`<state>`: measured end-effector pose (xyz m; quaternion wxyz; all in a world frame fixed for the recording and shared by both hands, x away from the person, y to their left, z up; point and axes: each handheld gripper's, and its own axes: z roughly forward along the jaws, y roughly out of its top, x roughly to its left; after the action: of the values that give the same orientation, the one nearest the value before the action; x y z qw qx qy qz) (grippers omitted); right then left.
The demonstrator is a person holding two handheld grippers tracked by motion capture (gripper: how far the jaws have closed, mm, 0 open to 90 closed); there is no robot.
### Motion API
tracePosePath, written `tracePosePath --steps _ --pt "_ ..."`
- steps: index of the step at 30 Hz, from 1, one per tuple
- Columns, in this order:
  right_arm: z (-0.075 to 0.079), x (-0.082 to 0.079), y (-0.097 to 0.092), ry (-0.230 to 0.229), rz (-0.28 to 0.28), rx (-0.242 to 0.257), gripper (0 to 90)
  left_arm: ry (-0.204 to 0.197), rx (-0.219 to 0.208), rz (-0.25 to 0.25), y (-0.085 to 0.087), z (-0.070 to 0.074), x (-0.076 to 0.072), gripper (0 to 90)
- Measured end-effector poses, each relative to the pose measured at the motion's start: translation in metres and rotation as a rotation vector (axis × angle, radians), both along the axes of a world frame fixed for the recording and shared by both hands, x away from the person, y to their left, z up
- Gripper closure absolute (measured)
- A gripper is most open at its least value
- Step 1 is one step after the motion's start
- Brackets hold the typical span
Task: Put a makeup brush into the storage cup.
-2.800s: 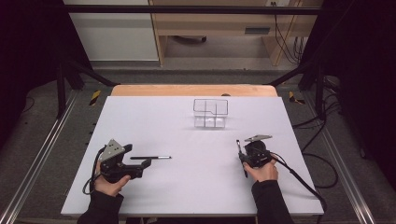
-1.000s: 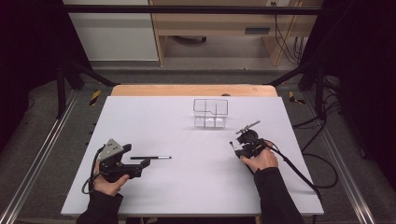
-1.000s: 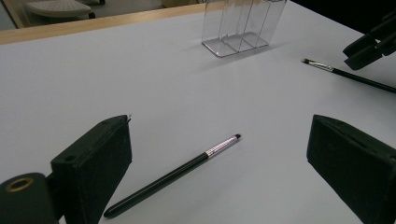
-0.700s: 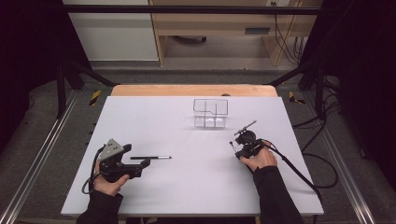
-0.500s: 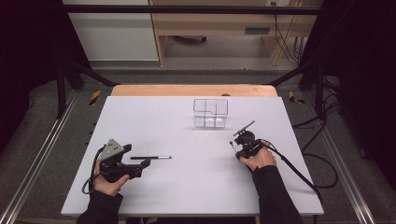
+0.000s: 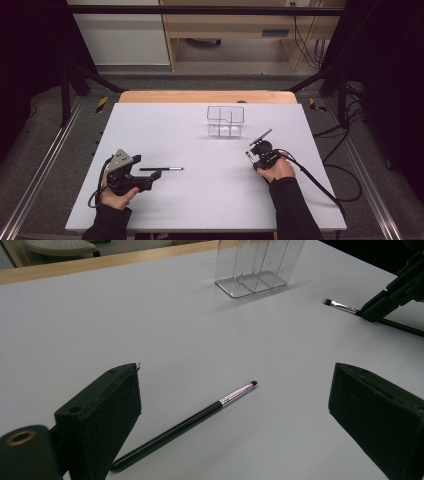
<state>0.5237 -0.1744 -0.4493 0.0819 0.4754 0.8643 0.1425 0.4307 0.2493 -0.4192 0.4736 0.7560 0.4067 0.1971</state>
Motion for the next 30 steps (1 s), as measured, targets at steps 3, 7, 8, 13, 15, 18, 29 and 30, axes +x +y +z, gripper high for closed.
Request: tracePosePath --steps 3,7,8,13,15,18,29,30 --pt "0.000 0.001 -0.001 0.010 -0.003 0.004 82.4 0.000 0.001 -0.001 0.000 0.000 0.000 6.0" --pt "0.000 0.003 -0.001 0.021 -0.010 0.010 83.9 0.001 0.001 -0.001 0.000 0.000 0.000 6.0" --pt "0.000 0.003 -0.001 0.023 -0.010 0.009 84.0 0.001 0.000 -0.002 0.000 0.000 0.000 6.0" --pt "0.000 0.002 -0.001 0.014 -0.010 0.009 84.3 0.001 0.001 -0.002 0.000 0.000 0.000 6.0" --pt "0.001 0.002 -0.001 0.007 -0.011 0.005 84.3 0.002 0.001 -0.002 0.000 0.000 0.000 6.0" --pt "0.003 0.000 -0.001 0.001 -0.016 0.009 84.3 0.002 0.002 -0.002 0.000 0.000 0.000 6.0" --pt "0.025 -0.013 -0.008 -0.078 -0.010 0.122 84.3 0.003 0.002 -0.002 -0.001 0.000 0.000 6.0" --pt "0.027 -0.014 -0.009 -0.095 -0.014 0.131 84.4 0.003 0.003 -0.003 -0.001 0.000 0.000 6.0"
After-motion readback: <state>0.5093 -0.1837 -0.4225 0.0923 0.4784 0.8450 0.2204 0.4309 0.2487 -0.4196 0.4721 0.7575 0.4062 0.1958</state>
